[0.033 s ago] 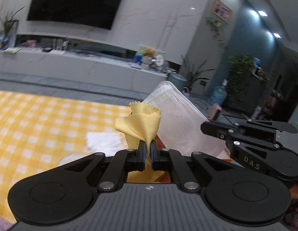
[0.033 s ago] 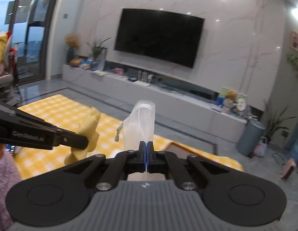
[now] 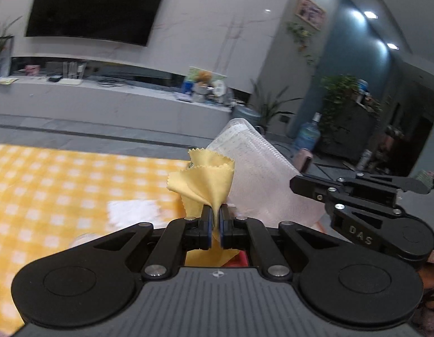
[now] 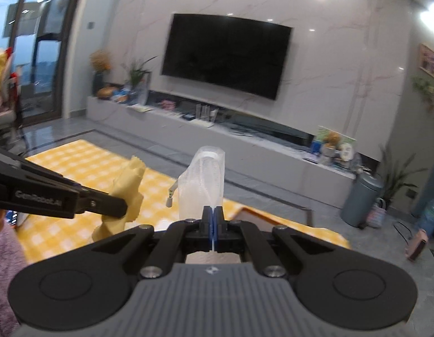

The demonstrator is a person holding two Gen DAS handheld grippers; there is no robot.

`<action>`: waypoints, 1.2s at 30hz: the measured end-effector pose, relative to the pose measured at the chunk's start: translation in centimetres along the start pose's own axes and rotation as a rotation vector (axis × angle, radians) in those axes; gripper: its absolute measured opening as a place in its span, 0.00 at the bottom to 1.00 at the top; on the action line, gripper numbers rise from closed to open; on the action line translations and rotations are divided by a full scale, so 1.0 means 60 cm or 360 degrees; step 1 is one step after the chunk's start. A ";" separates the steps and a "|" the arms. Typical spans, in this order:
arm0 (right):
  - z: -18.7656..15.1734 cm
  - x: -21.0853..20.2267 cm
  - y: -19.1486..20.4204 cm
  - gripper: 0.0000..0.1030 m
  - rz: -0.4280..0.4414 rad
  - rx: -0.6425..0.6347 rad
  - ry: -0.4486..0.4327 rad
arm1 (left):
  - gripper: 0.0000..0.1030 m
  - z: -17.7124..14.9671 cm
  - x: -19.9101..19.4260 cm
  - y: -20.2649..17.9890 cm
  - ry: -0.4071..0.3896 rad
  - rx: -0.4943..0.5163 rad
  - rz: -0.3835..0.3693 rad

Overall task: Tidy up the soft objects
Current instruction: 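Carry the yellow cloth and plastic cup into the orange box and open both tools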

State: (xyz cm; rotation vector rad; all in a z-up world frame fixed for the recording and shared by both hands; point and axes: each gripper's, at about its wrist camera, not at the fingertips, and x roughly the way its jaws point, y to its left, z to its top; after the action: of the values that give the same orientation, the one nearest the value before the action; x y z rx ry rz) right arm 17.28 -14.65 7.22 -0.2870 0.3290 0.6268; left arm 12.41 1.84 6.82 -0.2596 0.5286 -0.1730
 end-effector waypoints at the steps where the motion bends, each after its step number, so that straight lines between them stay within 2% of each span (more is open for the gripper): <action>1: -0.002 -0.001 -0.013 0.00 -0.0021 0.0031 -0.0002 | 0.05 0.005 0.011 -0.010 0.0008 0.0010 -0.0023; 7: -0.022 0.007 -0.093 0.00 -0.0157 0.0163 0.0008 | 0.05 0.018 0.081 -0.077 0.0039 0.0120 -0.0101; 13: -0.056 0.049 -0.174 0.00 -0.0261 0.0327 0.0055 | 0.05 0.020 0.161 -0.130 0.0121 0.0206 -0.0133; 18: -0.084 0.091 -0.204 0.00 -0.0351 0.0307 0.0104 | 0.05 0.007 0.213 -0.172 0.0152 0.0326 -0.0144; 25: -0.129 0.141 -0.228 0.00 -0.0397 0.0209 0.0222 | 0.05 0.000 0.291 -0.178 0.0242 0.0344 -0.0084; 36: -0.185 0.183 -0.249 0.00 -0.0364 0.0330 0.0446 | 0.05 -0.040 0.366 -0.151 0.0409 0.0308 -0.0010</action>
State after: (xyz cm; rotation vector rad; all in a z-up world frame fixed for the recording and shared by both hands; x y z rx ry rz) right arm 32.42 -24.45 -4.65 -0.2094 0.6172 0.3229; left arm 28.98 -12.28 -2.96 -0.0500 0.7605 -0.2640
